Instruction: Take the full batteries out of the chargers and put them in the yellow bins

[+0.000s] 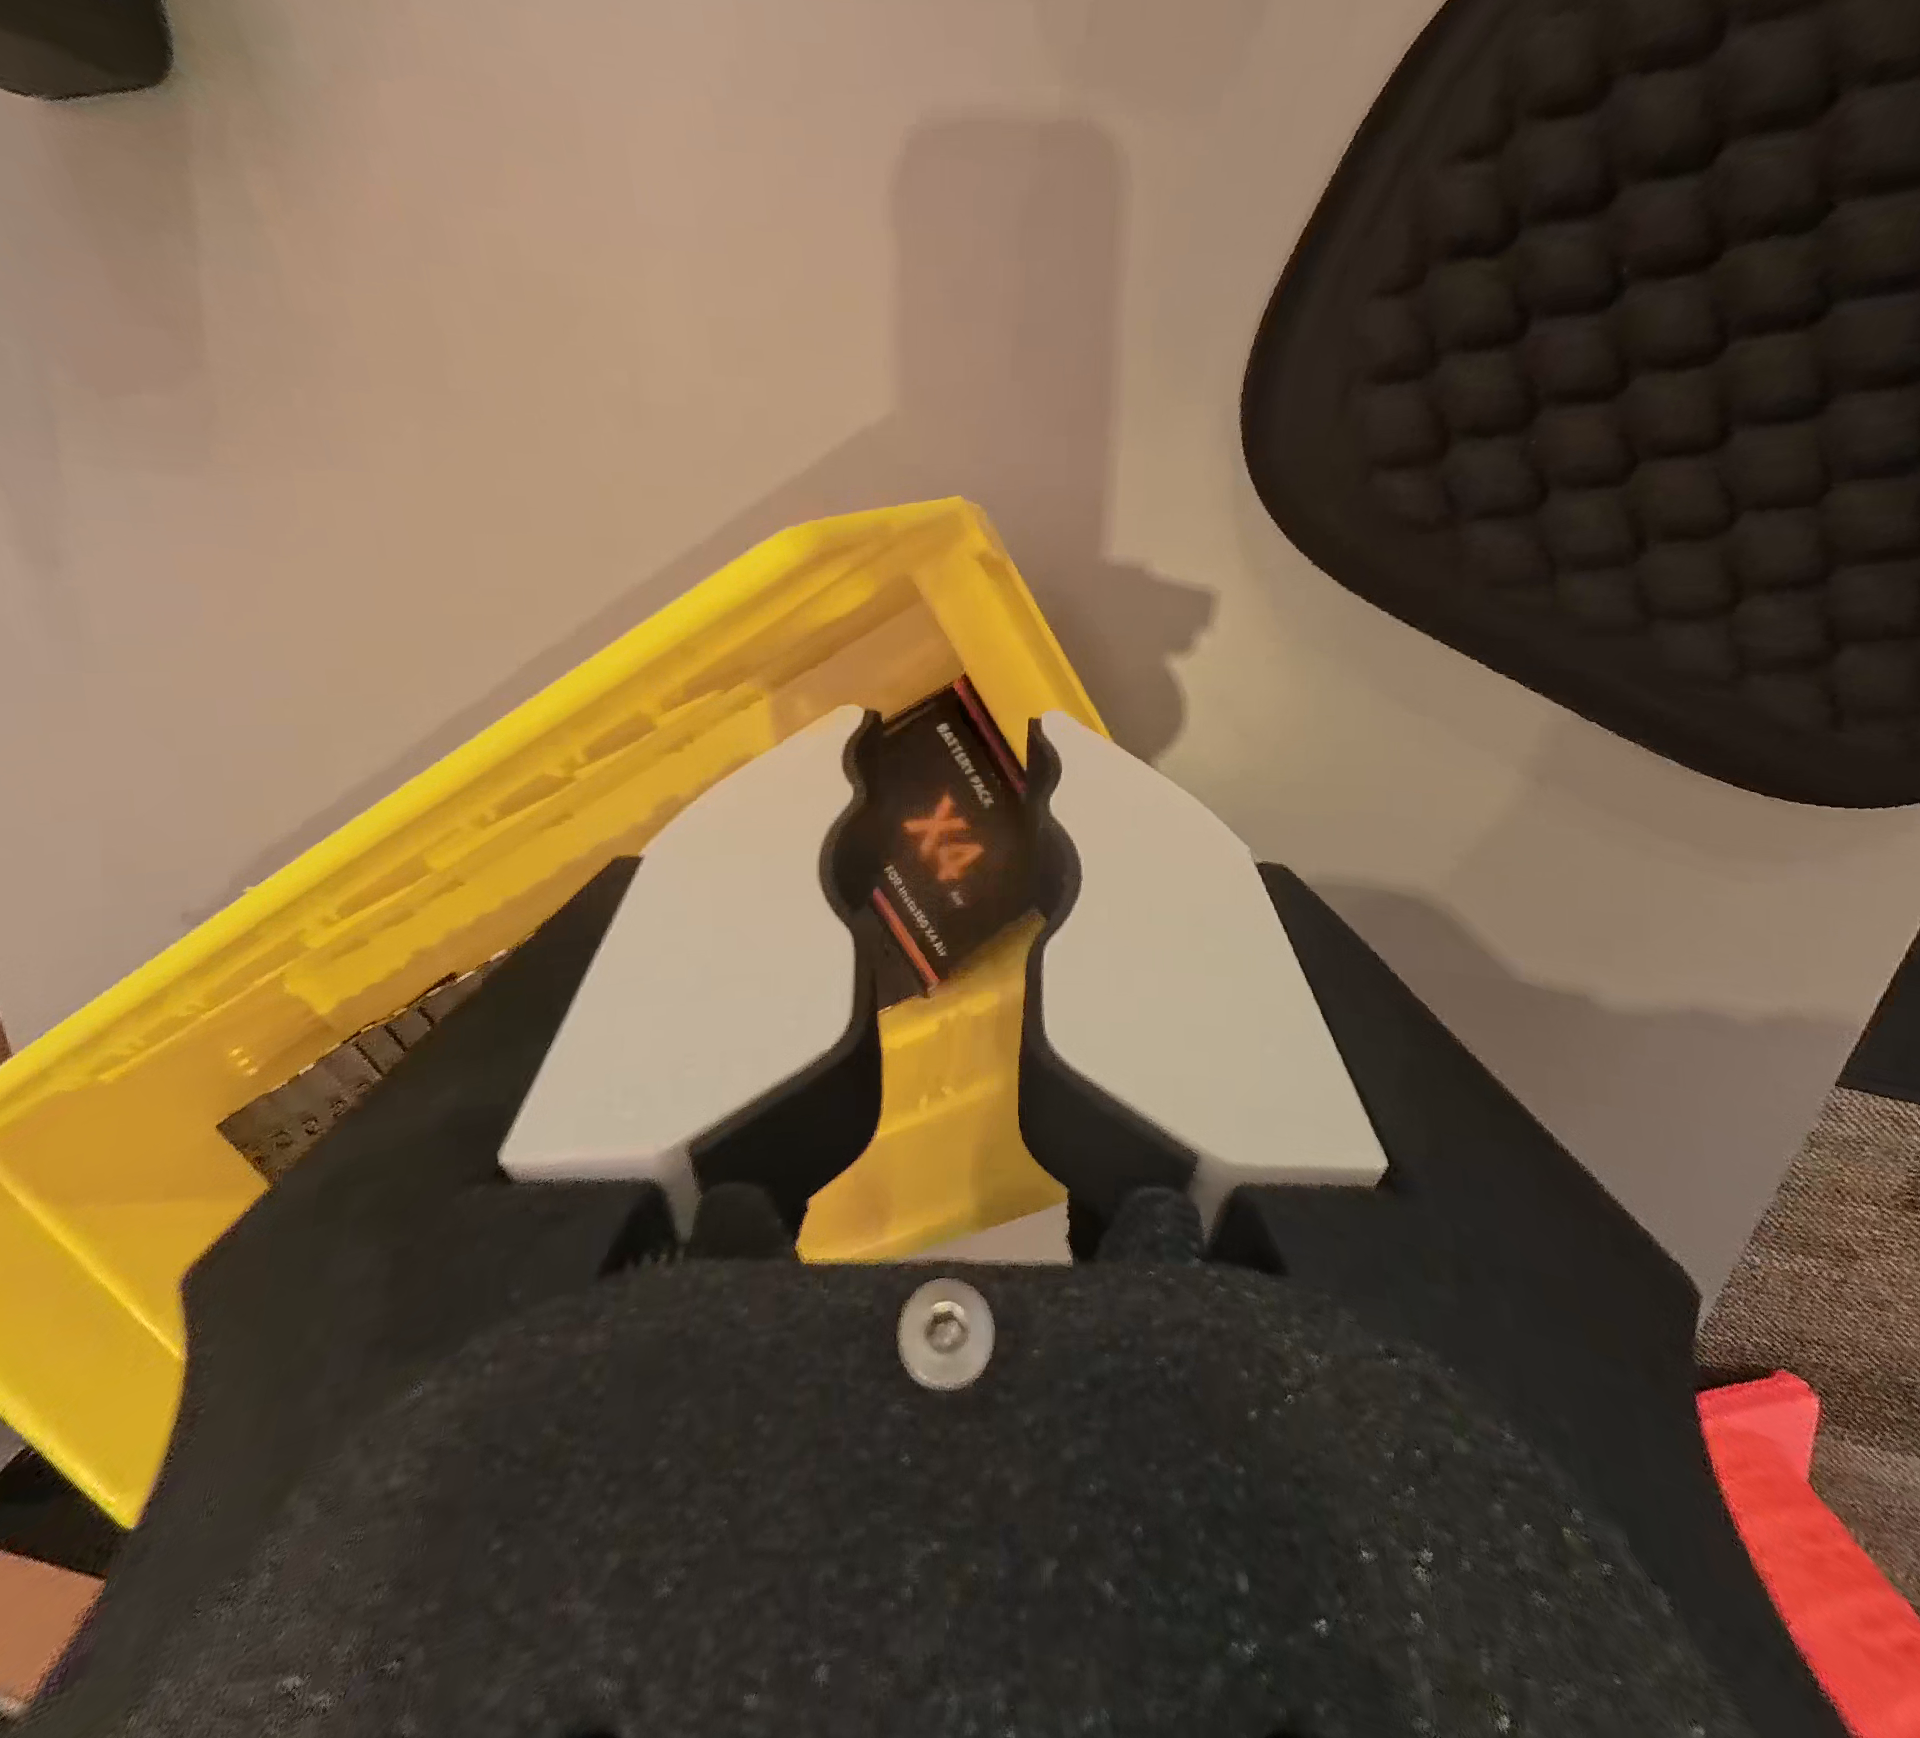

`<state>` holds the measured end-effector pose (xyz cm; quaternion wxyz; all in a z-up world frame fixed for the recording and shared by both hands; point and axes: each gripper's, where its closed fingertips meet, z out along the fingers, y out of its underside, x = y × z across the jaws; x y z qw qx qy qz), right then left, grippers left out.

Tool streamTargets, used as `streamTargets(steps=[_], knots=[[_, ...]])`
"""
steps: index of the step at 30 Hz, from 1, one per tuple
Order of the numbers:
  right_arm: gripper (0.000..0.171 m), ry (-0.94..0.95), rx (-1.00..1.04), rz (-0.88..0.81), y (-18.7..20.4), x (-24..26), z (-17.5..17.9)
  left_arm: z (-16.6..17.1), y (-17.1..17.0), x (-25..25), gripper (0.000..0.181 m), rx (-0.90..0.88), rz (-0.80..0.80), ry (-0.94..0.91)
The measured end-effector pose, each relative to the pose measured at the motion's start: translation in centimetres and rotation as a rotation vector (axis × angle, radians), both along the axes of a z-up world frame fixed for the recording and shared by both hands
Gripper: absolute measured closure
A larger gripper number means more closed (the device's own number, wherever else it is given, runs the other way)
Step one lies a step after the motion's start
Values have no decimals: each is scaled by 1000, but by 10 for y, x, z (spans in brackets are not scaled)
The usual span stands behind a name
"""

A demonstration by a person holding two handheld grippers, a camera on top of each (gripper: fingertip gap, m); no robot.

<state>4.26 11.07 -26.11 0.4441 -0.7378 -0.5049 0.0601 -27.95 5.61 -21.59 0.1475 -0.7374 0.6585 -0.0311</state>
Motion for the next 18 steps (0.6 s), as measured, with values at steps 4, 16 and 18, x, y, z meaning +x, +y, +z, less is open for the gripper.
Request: streamTargets(steps=[4, 16, 18], knots=[[171, -2, -3, 0, 0, 0, -1, -2, 2, -2, 152, 9, 6, 39], [171, -20, -20, 10, -2, -1, -5, -14, 18, -29, 128, -171, 120, 237], [171, -20, -23, 8, -2, 0, -6, -20, 17, -32, 129, -205, 135, 263]])
